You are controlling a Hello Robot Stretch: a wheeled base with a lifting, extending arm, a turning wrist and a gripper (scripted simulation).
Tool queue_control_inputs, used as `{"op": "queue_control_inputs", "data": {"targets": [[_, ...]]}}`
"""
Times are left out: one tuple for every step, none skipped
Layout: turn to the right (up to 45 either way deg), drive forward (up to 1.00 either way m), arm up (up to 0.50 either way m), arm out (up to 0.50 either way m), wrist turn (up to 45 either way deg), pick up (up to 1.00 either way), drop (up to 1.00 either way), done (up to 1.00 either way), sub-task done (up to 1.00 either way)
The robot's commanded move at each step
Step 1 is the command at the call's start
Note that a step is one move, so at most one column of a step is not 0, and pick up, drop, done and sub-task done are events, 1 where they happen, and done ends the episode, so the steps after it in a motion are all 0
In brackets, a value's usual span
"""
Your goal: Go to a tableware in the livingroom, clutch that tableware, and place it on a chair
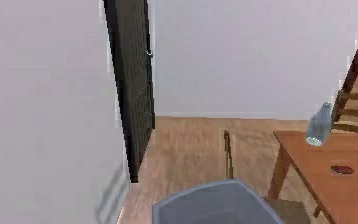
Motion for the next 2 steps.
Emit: {"op": "queue_control_inputs", "data": {"targets": [[-45.0,0.0,0.0,0.0,0.0,0.0,0.0,0.0,0.0],[0.0,0.0,0.0,0.48,0.0,0.0,0.0,0.0,0.0]]}}
